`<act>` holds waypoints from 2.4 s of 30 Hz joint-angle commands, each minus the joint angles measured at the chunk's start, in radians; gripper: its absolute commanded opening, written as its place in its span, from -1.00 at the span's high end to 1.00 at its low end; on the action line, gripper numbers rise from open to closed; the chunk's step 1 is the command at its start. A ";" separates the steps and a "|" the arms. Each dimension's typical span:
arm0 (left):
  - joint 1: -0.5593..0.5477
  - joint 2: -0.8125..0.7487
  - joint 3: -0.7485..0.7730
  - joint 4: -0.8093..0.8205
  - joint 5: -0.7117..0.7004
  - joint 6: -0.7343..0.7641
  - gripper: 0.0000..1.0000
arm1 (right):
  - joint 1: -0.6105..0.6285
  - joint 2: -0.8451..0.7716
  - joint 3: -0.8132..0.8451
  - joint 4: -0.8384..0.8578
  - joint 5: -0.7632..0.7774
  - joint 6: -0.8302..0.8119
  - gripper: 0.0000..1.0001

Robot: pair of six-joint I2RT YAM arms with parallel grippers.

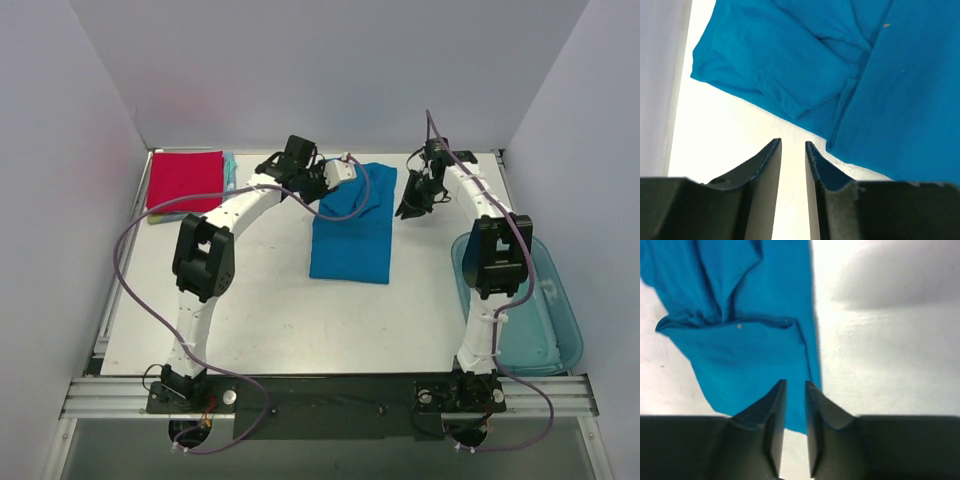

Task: Fold and stack the t-shirts
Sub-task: Fold the folded rectangular tshirt in 1/3 of the way, then grab one side of the 2/3 rectangular tshirt with both arms

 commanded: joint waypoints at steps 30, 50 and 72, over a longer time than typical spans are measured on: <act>-0.062 -0.219 -0.269 -0.058 0.246 0.175 0.02 | 0.090 -0.371 -0.553 0.080 0.101 0.050 0.19; -0.202 -0.334 -0.748 0.192 0.122 0.318 -0.28 | 0.098 -0.289 -0.809 0.312 0.082 0.191 0.48; -0.189 -0.484 -0.626 -0.180 0.252 0.220 1.00 | 0.231 -0.666 -0.921 0.106 0.088 0.122 1.00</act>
